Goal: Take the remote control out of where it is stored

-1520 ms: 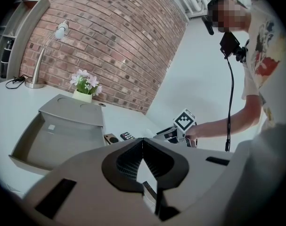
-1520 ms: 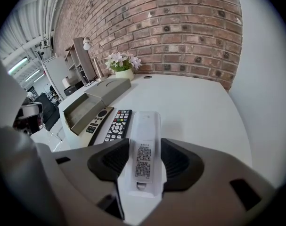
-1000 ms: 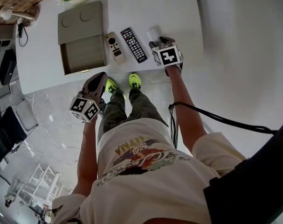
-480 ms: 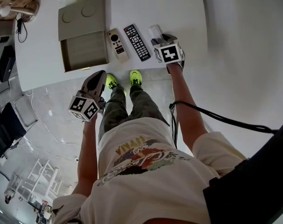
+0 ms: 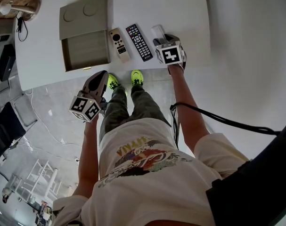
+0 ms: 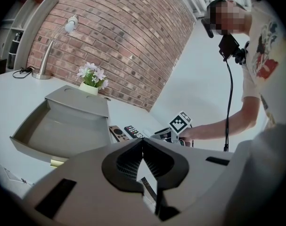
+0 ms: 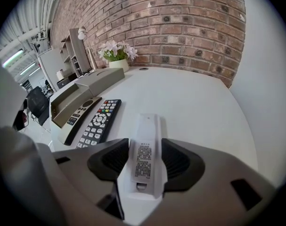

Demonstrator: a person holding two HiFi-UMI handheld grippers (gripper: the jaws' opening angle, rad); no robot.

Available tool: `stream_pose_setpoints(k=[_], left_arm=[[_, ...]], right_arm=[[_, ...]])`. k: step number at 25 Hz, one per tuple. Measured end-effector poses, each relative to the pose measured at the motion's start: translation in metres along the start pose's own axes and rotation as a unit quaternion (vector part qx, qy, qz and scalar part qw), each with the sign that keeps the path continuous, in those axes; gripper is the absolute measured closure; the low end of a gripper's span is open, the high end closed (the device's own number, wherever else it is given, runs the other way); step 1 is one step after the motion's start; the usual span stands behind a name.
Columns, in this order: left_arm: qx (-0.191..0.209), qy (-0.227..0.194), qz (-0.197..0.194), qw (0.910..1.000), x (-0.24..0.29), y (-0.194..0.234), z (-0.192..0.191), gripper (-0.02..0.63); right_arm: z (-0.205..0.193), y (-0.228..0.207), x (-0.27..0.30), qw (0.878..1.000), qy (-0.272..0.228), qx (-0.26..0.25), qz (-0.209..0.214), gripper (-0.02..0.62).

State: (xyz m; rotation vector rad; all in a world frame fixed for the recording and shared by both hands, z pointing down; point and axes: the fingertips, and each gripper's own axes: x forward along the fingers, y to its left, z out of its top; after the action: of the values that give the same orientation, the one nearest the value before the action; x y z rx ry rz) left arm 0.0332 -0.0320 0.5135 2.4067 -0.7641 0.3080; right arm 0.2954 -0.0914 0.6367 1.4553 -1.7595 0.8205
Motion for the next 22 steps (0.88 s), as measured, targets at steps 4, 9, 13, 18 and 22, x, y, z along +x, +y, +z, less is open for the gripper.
stream_pose_setpoints(k=[4, 9, 13, 18, 22], left_arm=[[-0.001, 0.000, -0.001, 1.0000, -0.0007, -0.0019, -0.0007, 0.600], [-0.002, -0.001, 0.000, 1.0000, -0.0008, -0.0031, -0.0022, 0.600], [-0.002, -0.003, 0.002, 1.0000, -0.0010, -0.0012, -0.0052, 0.600], [-0.002, -0.007, 0.002, 1.0000, -0.0024, -0.0017, -0.0034, 0.600], [0.000, -0.013, 0.002, 0.9999, -0.0042, -0.0022, -0.0006, 0.600]], right_arm=[[0.0013, 0.0053, -0.0022, 1.000, 0.005, -0.003, 0.001, 0.373], [0.0020, 0.0045, 0.0007, 1.000, 0.002, -0.008, -0.009, 0.371], [-0.0018, 0.0060, 0.0067, 1.000, -0.004, -0.008, -0.007, 0.371], [-0.0006, 0.0034, 0.0043, 1.000, -0.010, -0.002, -0.010, 0.371], [-0.0001, 0.0060, 0.0029, 1.000, -0.018, 0.004, 0.002, 0.362]])
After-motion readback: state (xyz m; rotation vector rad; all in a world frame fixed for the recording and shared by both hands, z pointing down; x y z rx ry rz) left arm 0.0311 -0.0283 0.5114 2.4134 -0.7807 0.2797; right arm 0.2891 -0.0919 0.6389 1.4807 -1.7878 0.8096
